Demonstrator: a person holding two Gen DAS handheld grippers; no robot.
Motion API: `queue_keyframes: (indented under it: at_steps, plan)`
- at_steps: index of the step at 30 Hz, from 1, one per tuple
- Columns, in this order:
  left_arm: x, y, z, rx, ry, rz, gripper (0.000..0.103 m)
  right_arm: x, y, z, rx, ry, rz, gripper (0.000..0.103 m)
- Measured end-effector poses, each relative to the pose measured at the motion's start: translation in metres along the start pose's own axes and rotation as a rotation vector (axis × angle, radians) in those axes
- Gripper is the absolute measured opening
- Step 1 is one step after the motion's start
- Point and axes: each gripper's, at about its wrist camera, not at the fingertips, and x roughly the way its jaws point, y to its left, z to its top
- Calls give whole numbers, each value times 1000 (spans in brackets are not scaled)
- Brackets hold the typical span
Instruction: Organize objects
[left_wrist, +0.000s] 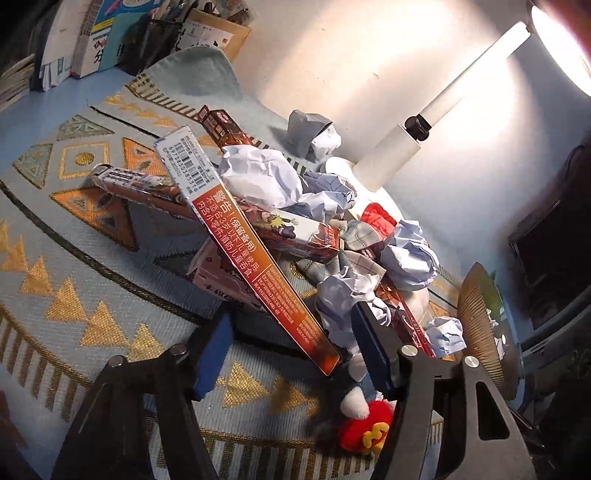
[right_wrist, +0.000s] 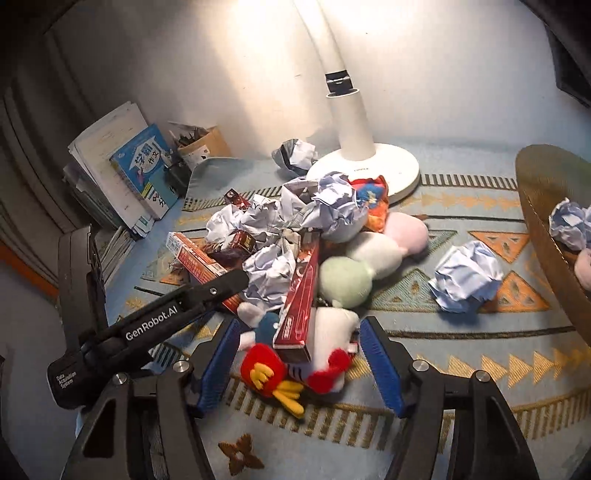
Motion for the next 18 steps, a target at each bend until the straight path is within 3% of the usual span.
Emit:
queue_keyframes:
  at_steps: [1,2,3,5,8,13,16,18]
  plan:
    - [2,1,1,-10,2,-15,51,6,0,2,-3,8,-8,50]
    - [4,1,1,-23,1,-38,44,10,0,2,-7,24,-7,30]
    - [4,2,2,-30,3,-46,30,15,-2,1,-6,39,-4,23]
    - [3,4,1,-21,7,-52,21,12,-7,0,-1,18,1,19]
    - [-11,6,1,-22,-21,-101,15,-8,-18,-8,14,-21,32,18]
    - [-61,14,5,12,-39,-148,15,-50,-26,-32,-2,-64,54,18]
    - [-90,23,6,64,-8,-113,15,-69,-26,-54,-40,-76,32,18]
    - [-102,29,2,116,83,-88,15,-74,-28,-69,-49,-63,21,18]
